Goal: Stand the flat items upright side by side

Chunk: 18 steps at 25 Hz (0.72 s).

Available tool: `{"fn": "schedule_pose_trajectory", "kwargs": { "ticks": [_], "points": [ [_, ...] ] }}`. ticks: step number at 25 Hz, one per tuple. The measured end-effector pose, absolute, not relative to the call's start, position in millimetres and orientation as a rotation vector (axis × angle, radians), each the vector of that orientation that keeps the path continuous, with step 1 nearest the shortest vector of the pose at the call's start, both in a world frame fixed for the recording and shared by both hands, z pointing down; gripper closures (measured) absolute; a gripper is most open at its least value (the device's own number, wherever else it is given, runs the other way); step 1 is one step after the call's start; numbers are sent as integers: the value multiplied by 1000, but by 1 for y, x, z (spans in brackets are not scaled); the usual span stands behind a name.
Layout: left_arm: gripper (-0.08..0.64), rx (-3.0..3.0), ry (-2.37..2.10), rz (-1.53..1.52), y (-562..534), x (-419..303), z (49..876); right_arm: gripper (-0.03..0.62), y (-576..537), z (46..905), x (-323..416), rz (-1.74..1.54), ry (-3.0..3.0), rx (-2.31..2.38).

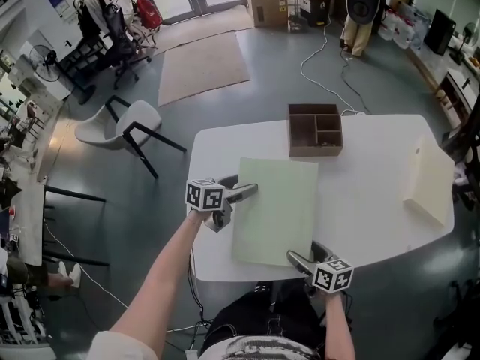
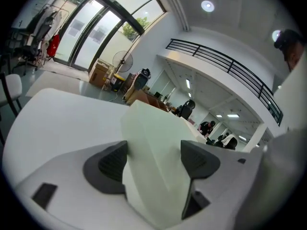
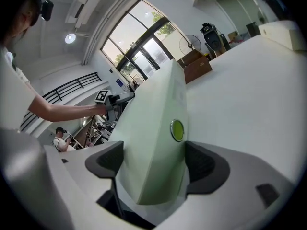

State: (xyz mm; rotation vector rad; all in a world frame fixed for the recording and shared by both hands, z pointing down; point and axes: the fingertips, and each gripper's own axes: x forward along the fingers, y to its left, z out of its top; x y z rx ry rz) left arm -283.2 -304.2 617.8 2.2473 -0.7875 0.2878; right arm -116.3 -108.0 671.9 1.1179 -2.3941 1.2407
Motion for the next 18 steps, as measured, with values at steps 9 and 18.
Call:
{"fn": "schedule_pose_trajectory", "kwargs": {
  "ticks": [9, 18],
  "points": [
    [209, 2561, -711, 214, -322, -245, 539, 186, -140, 649, -91, 864, -2428, 1270],
    [219, 2901, -609, 257, -328, -188, 475, 195, -182, 634, -44, 486, -2270, 1451]
  ]
}}
